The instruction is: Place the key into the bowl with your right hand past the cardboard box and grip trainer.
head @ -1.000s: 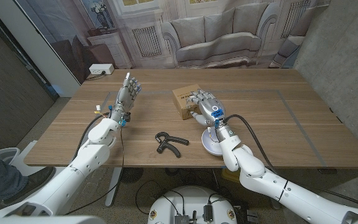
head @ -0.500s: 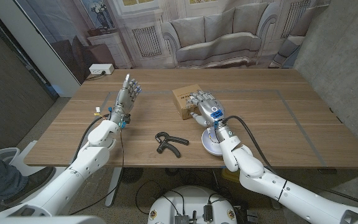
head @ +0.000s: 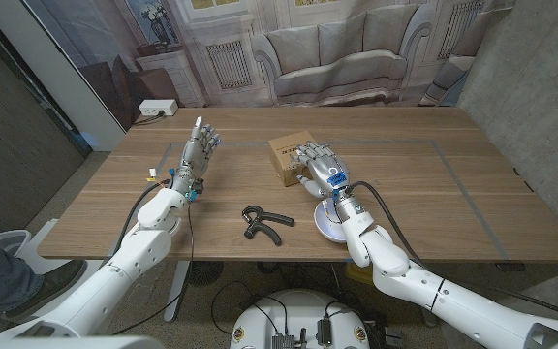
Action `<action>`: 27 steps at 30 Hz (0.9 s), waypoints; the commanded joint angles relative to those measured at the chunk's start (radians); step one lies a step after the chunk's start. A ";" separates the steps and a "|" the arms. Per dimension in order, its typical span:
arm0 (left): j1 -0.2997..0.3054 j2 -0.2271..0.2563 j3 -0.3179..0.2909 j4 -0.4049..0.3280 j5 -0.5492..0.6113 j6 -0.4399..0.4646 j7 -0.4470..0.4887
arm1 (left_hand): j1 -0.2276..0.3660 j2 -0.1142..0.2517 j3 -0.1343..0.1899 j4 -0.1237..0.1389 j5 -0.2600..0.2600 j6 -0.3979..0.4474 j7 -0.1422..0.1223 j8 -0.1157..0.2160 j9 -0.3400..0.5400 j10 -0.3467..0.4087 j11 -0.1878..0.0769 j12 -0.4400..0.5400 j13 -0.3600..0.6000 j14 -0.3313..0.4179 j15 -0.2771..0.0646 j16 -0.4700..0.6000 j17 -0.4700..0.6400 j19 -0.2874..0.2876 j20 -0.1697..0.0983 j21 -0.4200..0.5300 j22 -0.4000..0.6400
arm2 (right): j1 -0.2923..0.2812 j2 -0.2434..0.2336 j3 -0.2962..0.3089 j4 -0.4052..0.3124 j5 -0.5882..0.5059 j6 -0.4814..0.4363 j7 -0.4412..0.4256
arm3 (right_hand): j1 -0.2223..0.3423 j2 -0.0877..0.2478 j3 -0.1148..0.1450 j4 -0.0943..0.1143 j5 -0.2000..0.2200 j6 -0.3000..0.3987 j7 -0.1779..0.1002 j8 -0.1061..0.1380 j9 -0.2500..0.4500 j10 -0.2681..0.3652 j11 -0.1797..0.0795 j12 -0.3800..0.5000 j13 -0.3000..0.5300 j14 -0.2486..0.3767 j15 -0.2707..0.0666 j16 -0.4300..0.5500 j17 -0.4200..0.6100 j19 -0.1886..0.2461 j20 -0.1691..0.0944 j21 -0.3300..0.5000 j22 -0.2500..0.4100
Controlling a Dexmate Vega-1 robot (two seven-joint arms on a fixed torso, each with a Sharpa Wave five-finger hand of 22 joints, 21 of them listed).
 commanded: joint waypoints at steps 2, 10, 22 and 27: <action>0.008 0.000 -0.006 -0.007 -0.003 -0.005 0.006 | 0.002 0.007 -0.005 0.001 0.000 0.008 0.000 -0.003 0.003 0.000 -0.002 0.001 0.002 0.002 -0.003 0.000 0.002 -0.002 0.007 -0.006 0.006 | 0.024 0.014 -0.016 0.055 -0.002 0.015 -0.063 | 0.002 0.004 -0.005 -0.001 0.009 0.007 -0.003 0.009 0.008 0.011 -0.002 0.006 0.003 0.012 -0.064 0.007 0.004 0.013 -0.068 0.002 0.005; 0.010 -0.003 -0.006 -0.001 -0.005 -0.008 0.003 | 0.002 0.008 -0.006 0.000 0.000 0.008 0.001 -0.004 0.003 0.000 -0.002 0.001 0.002 0.002 -0.003 0.000 0.002 -0.002 0.007 -0.006 0.006 | 0.035 0.011 -0.025 0.060 -0.003 0.018 -0.062 | 0.003 0.006 -0.006 0.000 0.012 0.011 -0.003 0.015 0.015 0.014 -0.005 0.006 0.004 0.018 -0.065 0.008 0.005 0.017 -0.068 0.002 0.005; 0.012 -0.007 -0.003 -0.002 -0.003 -0.010 0.005 | 0.003 0.009 -0.009 0.000 0.000 0.007 0.000 -0.004 0.003 -0.001 -0.003 0.000 0.002 0.001 -0.002 -0.001 0.002 -0.002 0.007 -0.006 0.006 | 0.040 0.006 -0.033 0.058 -0.005 0.023 -0.057 | 0.001 0.009 -0.010 0.003 0.014 0.021 -0.004 0.024 0.024 0.017 -0.002 0.007 0.004 0.021 -0.063 0.007 0.006 0.022 -0.065 0.001 0.006; 0.018 -0.005 -0.005 -0.013 -0.002 -0.010 0.012 | 0.004 0.010 -0.010 0.000 -0.001 0.008 0.001 -0.004 0.003 0.000 -0.003 0.000 0.002 0.002 -0.002 0.000 0.002 -0.003 0.007 -0.006 0.006 | 0.044 0.007 -0.035 0.065 -0.005 0.028 -0.063 | 0.000 0.011 -0.010 0.004 0.016 0.024 -0.004 0.028 0.028 0.020 -0.003 0.008 0.004 0.024 -0.063 0.007 0.007 0.025 -0.064 0.001 0.006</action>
